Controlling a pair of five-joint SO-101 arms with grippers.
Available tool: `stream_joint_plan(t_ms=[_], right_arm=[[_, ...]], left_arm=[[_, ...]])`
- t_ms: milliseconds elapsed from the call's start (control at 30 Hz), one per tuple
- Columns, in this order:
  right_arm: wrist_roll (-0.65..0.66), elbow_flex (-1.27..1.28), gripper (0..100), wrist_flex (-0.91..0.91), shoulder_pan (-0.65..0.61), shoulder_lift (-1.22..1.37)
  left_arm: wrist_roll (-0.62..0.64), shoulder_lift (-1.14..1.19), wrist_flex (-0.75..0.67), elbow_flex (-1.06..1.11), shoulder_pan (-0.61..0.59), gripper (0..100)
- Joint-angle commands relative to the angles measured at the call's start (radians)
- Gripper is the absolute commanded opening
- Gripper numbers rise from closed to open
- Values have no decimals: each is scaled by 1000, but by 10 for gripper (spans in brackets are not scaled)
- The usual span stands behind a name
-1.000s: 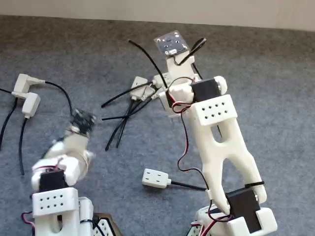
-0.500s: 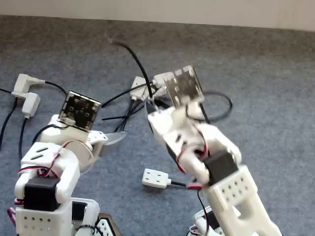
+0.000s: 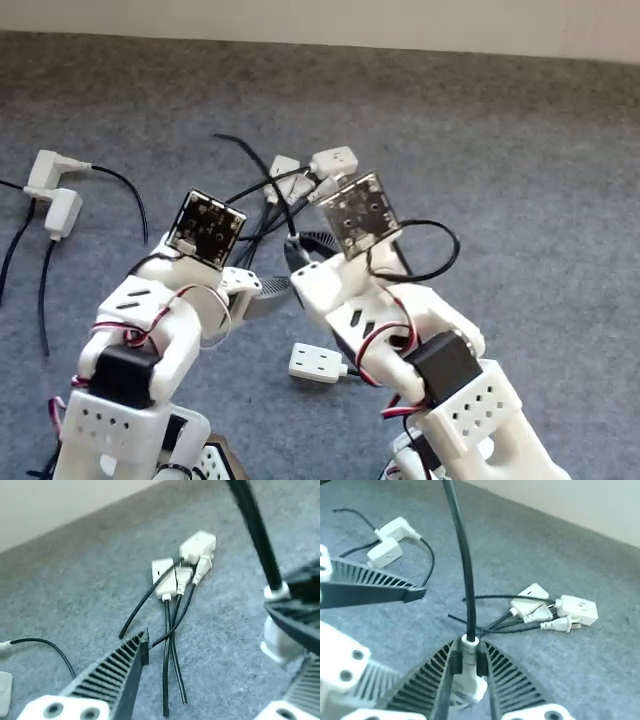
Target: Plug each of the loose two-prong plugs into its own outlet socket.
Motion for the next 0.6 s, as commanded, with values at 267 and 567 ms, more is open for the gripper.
stream_joint_plan(t_ms=[267, 567], right_arm=[[55, -131, 5, 217, -19, -16], [143, -97, 5, 294, 101, -16]], left_arm=[[8, -4, -129, 131, -105, 443], [8, -4, -124, 131, -105, 443]])
